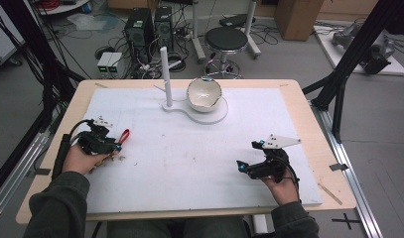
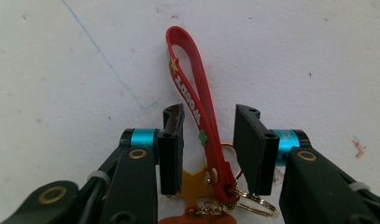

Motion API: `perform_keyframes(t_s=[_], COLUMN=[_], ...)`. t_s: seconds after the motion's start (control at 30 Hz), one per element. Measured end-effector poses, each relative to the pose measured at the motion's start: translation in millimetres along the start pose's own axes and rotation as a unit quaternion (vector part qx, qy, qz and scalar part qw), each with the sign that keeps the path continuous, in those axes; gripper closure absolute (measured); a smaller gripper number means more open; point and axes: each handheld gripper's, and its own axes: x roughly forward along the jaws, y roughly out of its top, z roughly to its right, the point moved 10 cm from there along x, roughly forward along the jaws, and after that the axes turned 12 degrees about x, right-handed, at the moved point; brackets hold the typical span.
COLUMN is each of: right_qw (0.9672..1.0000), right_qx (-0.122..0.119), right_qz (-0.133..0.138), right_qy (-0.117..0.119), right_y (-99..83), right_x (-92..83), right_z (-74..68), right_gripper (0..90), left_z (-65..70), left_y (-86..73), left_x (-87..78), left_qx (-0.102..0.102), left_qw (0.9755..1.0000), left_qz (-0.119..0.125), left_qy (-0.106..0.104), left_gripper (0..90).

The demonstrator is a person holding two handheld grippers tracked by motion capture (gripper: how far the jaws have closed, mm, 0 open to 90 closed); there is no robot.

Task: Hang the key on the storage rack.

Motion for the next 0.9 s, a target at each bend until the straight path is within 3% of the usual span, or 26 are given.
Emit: perform_keyframes(t_s=[0.27,0.57,0.9], right_qw=[1.0000,1.0000,1.0000], right_qx=[0.001,-0.002,-0.003], right_qz=[0.001,0.002,0.005], right_qy=[0.000,-0.002,-0.001], right_y=[0.3,0.8,1.5], right_x=[-0.4,-0.6,-0.7], right_z=[-0.8,-0.7,-0.8], right_gripper=[4.9,4.9,4.9], left_z=[-0.5,0.2,0.3], left_y=[-2.4,-5.8,-6.8], left_x=[4.5,8.1,9.5], left_qx=[-0.002,-0.005,0.000], left_qw=[0.9998,0.9994,0.9990], left_qz=[-0.017,-0.034,-0.041], left_qy=[0.010,0.008,0.015], left_gripper=[68.1,74.9,84.2])
